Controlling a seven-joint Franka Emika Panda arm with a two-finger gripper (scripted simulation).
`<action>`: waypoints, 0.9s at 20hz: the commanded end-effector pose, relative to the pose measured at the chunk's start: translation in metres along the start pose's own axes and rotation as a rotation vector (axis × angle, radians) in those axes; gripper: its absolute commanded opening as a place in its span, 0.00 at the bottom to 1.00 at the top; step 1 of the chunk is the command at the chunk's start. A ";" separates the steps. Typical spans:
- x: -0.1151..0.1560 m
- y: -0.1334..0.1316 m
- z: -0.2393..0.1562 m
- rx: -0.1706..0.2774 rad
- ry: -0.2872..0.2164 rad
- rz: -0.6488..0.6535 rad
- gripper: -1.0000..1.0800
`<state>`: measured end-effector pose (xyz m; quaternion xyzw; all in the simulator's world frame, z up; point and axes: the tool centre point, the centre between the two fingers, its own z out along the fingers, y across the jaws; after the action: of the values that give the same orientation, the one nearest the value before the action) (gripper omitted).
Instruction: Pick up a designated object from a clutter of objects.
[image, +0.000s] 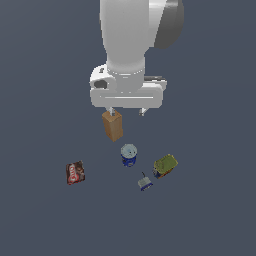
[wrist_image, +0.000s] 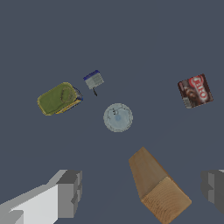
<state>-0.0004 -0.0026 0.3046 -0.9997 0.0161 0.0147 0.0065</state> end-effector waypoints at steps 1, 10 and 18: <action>0.000 0.000 0.000 0.000 0.000 0.000 0.96; 0.001 0.001 -0.007 0.016 -0.001 -0.004 0.96; 0.004 -0.002 -0.004 0.015 -0.001 0.016 0.96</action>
<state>0.0028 -0.0023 0.3096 -0.9996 0.0210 0.0149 0.0138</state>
